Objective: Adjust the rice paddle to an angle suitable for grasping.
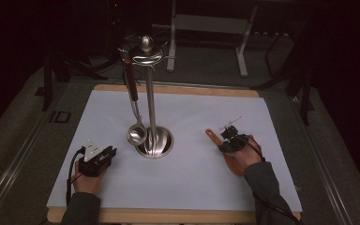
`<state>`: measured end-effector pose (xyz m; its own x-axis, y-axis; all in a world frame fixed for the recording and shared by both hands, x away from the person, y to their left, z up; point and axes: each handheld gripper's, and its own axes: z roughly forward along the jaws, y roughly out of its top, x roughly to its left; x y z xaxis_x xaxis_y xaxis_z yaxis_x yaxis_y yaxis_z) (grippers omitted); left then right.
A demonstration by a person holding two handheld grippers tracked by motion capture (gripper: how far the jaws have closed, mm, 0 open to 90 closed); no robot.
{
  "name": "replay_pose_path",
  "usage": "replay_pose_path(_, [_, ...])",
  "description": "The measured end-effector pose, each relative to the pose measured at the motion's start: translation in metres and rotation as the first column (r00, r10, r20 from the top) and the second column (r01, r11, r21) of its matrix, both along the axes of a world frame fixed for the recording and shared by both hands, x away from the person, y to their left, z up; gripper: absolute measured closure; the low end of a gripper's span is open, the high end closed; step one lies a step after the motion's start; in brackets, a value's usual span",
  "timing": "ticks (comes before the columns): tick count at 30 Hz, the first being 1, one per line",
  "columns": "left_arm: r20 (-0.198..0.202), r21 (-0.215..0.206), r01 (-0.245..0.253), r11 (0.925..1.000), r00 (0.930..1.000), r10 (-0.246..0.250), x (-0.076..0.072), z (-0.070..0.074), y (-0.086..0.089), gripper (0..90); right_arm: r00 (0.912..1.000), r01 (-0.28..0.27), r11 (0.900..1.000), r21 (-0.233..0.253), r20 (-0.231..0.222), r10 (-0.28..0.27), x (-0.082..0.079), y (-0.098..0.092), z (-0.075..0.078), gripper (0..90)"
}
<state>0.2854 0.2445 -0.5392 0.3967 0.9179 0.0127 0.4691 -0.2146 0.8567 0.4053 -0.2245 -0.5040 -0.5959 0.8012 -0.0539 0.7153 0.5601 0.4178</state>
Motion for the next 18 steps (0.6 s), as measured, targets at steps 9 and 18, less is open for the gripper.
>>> replay_pose_path(9, [0.000, 0.002, 0.000, 1.0000, 1.0000, 0.000, 0.000, 0.000, 0.000, 75.6, 0.9982, -0.042, 0.999, 0.013, -0.042, 0.043, -0.024, -0.008, 0.002, 68.1])
replay_pose_path(18, [0.000, 0.004, -0.001, 1.0000, 1.0000, 0.001, 0.000, 0.000, 0.000, 75.5, 0.9915, -0.103, 0.994, -0.023, -0.083, 0.101, -0.038, -0.004, 0.006, 68.2])
